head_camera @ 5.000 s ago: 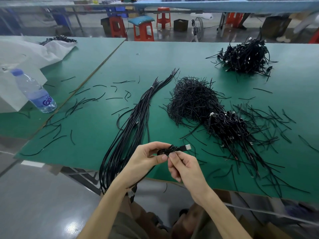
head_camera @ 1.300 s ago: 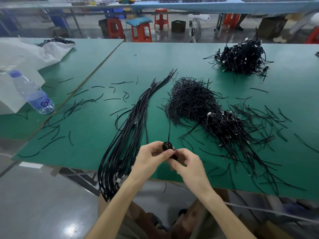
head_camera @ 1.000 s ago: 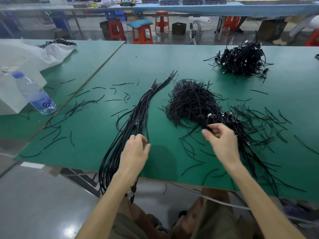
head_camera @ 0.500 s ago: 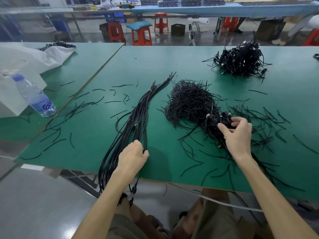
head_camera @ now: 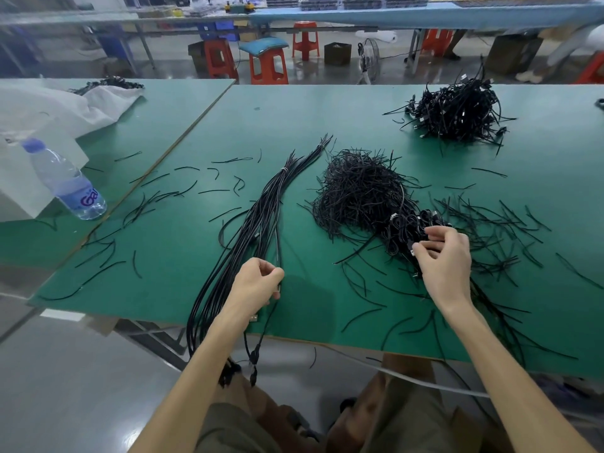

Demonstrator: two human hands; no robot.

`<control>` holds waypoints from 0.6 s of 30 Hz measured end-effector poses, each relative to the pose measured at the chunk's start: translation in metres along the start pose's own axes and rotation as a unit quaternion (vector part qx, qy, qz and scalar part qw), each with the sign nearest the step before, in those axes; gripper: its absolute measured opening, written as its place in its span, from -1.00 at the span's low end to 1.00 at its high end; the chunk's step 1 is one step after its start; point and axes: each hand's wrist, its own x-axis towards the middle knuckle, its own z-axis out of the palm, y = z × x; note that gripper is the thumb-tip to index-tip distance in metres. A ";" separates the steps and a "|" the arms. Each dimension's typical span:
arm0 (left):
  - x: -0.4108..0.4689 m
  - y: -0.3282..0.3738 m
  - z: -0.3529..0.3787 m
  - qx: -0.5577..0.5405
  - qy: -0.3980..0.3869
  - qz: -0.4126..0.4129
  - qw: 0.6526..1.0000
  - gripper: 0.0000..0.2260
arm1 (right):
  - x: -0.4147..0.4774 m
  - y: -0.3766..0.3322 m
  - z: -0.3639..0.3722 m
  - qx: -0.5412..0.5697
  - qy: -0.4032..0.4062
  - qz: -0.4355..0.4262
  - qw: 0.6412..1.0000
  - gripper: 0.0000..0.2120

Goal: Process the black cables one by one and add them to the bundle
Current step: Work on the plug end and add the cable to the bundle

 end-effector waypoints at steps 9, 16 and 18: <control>-0.037 0.039 0.003 -0.052 -0.185 0.118 0.974 -0.93 | -0.038 -0.031 0.029 -0.045 -0.148 -0.198 0.968 -0.37; -0.050 0.045 0.006 0.006 -0.326 0.168 0.930 -0.91 | -0.074 -0.043 0.073 0.028 -0.349 -0.156 0.923 -0.80; -0.049 0.043 0.001 -0.032 -0.295 0.165 0.941 -0.97 | -0.081 -0.042 0.074 0.070 -0.346 -0.115 0.928 -0.78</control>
